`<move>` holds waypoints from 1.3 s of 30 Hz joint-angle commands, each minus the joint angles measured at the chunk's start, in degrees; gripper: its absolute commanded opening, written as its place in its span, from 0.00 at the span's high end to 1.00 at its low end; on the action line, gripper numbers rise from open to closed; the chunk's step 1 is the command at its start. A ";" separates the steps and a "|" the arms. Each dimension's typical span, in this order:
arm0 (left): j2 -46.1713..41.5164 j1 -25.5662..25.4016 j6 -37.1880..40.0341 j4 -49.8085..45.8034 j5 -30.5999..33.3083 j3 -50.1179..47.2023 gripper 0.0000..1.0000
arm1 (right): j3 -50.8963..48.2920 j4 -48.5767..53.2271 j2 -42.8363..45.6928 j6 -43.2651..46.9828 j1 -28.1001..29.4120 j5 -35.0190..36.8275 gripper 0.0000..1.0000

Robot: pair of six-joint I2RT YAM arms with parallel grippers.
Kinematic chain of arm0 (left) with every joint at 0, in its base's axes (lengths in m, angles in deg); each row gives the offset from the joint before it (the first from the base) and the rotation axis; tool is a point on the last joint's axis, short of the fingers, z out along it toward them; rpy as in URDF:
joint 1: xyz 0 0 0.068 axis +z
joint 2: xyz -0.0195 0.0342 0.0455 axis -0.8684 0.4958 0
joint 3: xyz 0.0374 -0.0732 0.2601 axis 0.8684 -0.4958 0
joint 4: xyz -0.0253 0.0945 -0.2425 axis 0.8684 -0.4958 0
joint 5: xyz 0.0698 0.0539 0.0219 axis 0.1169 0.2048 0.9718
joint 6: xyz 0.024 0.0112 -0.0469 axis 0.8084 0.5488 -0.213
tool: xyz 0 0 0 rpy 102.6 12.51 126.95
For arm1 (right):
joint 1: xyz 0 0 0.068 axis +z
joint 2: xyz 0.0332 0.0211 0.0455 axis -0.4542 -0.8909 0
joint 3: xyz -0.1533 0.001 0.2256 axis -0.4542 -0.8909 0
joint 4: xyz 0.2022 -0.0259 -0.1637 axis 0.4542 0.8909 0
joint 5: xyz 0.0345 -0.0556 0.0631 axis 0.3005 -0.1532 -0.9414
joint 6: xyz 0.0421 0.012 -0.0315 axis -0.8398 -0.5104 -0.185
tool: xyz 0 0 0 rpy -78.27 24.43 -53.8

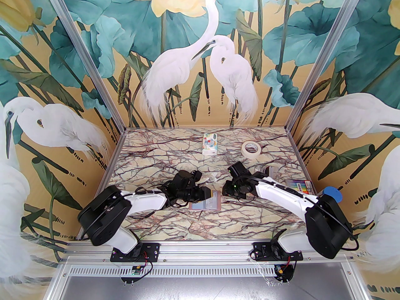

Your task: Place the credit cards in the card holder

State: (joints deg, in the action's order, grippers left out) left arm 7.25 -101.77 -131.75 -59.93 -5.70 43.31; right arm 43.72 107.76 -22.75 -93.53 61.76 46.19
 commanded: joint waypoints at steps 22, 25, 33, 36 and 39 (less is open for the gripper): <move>-2.86 7.43 2.37 -1.63 1.45 -8.82 0.54 | 9.17 -3.76 -12.31 -0.32 8.72 -3.56 0.76; -2.11 7.42 2.05 -0.40 1.32 -9.20 0.54 | 9.52 -4.19 -14.15 -0.45 9.53 -3.87 0.76; -0.87 7.48 1.77 0.98 1.02 -9.52 0.54 | 9.43 -4.58 -16.61 -0.71 10.17 -3.29 0.76; -0.48 7.40 1.60 1.59 0.90 -9.71 0.54 | 9.09 -4.91 -17.30 -0.69 10.17 -3.04 0.76; -0.51 7.40 1.53 1.75 0.75 -9.74 0.54 | 9.04 -5.07 -17.50 -0.75 10.24 -3.08 0.76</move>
State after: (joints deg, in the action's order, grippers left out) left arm 6.09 -94.71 -130.48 -59.54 -5.26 34.30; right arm 52.35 103.34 -39.36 -93.62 71.92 43.04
